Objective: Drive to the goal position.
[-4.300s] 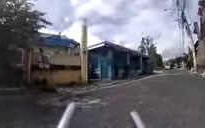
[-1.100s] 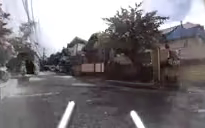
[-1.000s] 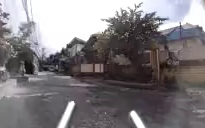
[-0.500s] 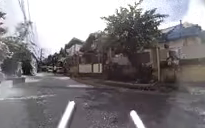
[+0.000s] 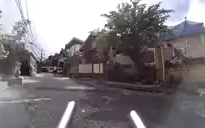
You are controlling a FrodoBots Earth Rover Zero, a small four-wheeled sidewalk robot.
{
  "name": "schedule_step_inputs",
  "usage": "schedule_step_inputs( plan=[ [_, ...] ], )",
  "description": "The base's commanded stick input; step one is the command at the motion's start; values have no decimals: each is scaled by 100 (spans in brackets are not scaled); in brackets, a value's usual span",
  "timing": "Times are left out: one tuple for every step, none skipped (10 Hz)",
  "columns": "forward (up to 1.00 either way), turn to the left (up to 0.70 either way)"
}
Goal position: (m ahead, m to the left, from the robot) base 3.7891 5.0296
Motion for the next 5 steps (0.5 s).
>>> schedule_step_inputs(
  plan=[
    [85,34],
    [85,34],
    [85,34],
    [85,34],
    [85,34]
  ],
)
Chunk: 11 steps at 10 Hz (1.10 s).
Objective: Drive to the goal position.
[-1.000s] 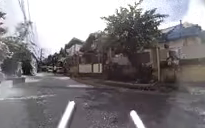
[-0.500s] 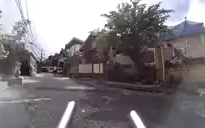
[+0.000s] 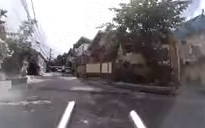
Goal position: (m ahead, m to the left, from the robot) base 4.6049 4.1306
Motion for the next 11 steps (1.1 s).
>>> schedule_step_inputs(
  plan=[
    [85,34],
    [85,34],
    [85,34],
    [85,23],
    [85,8],
    [85,0],
    [85,0],
    [85,0],
    [85,0],
    [85,0],
    [85,0]
  ],
)
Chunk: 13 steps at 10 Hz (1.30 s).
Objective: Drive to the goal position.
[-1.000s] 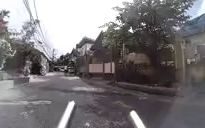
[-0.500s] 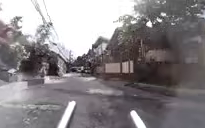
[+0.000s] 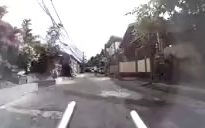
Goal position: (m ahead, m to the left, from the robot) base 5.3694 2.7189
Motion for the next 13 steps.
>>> schedule_step_inputs(
  plan=[
    [85,0],
    [85,0],
    [85,0],
    [85,0],
    [85,0],
    [85,0],
    [85,0],
    [85,0],
    [85,0],
    [85,0],
    [85,0],
    [85,0],
    [85,0]
  ],
)
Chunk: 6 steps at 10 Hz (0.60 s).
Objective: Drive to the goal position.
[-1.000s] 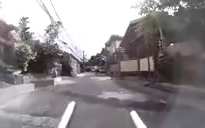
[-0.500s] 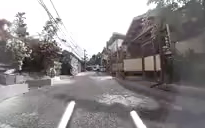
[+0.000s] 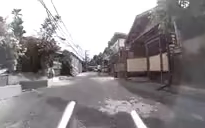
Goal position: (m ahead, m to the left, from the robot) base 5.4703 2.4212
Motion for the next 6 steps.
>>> schedule_step_inputs(
  plan=[
    [85,0],
    [85,0],
    [85,0],
    [85,0],
    [85,0],
    [85,0]
  ],
)
